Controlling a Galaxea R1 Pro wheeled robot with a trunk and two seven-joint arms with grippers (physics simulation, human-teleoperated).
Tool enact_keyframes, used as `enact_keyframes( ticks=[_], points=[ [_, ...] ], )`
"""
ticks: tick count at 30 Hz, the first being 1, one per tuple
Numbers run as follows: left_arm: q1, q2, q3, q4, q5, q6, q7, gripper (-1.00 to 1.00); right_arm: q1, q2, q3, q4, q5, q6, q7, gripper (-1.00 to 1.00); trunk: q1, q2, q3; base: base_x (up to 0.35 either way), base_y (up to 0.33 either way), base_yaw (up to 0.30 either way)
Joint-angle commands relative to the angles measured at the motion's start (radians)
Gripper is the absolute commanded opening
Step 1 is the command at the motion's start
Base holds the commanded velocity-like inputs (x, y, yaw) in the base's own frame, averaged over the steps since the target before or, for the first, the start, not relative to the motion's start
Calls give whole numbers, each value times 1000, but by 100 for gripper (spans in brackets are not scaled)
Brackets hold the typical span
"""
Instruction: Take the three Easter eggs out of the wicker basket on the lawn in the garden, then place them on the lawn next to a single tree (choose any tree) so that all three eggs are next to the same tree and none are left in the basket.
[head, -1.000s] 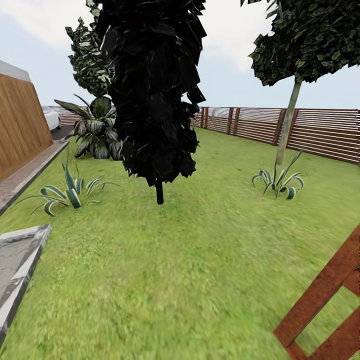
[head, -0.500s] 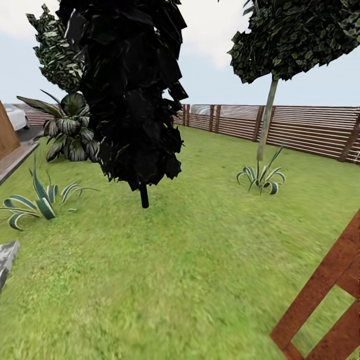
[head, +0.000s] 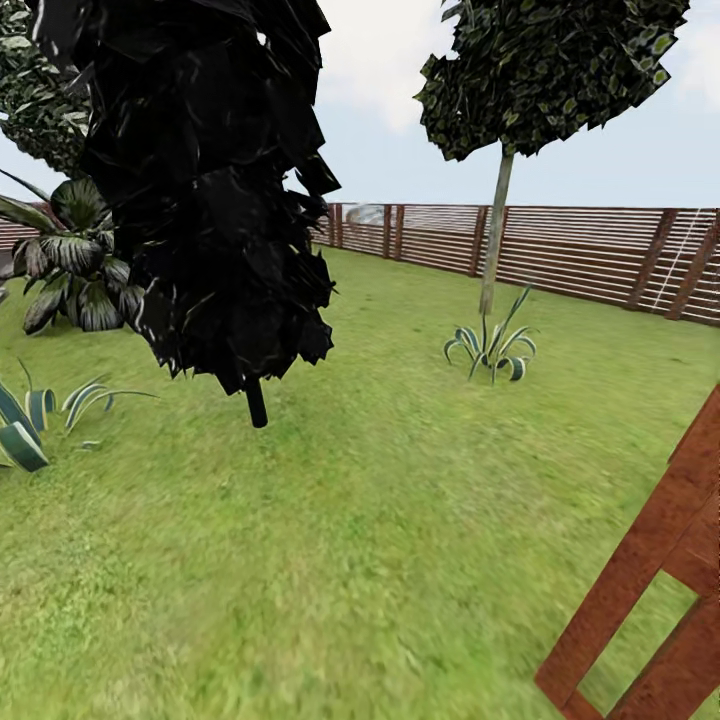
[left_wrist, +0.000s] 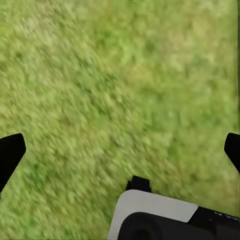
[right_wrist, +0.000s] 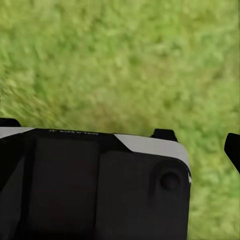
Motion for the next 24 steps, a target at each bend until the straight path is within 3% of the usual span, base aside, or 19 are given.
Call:
enact_keyframes(
  ticks=[1, 24],
  points=[
    [-1, 0, 1, 1, 0, -3, 1, 100, -1, 0, 6, -1, 2, 5, -6, 100, 1, -2, -3, 313, 119, -224],
    [-1, 0, 1, 1, 0, -3, 1, 100, -1, 0, 6, -1, 2, 5, -6, 100, 1, -2, -24, 308, 161, -224]
  ],
)
